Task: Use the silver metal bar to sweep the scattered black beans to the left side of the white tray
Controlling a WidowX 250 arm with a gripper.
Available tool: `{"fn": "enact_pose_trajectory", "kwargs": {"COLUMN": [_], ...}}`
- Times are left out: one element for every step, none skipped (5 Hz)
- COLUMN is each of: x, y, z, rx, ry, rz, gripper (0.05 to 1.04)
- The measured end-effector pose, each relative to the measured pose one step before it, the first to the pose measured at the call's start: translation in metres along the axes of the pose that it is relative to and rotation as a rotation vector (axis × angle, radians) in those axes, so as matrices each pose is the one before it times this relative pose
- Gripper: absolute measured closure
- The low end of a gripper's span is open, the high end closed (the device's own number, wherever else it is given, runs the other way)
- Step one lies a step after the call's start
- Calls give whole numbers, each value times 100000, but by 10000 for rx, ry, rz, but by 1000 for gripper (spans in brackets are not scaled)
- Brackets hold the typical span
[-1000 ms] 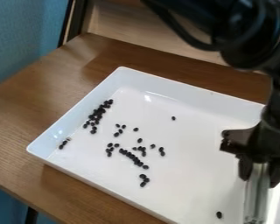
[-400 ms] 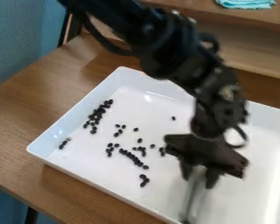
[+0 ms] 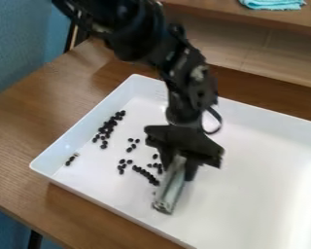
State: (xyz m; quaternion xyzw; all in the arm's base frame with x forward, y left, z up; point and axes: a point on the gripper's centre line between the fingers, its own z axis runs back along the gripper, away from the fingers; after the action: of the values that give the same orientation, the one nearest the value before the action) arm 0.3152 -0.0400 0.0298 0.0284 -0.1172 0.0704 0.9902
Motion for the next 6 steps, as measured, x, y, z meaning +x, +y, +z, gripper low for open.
{"fn": "enact_pose_trajectory", "kwargs": {"x": [1184,-118,-744,-775,-677,244], "y": [1781,1986,1594,1091,1445,1796], "z": [-542,-268,6,220,301,-141], "rx": [122,78,2,-51,25,108], "ry": [-244,-81,122,-20,190,-168], "rz": [-72,-154,-59,-60,39,-14], "gripper": [677,678,678,678,677,678]}}
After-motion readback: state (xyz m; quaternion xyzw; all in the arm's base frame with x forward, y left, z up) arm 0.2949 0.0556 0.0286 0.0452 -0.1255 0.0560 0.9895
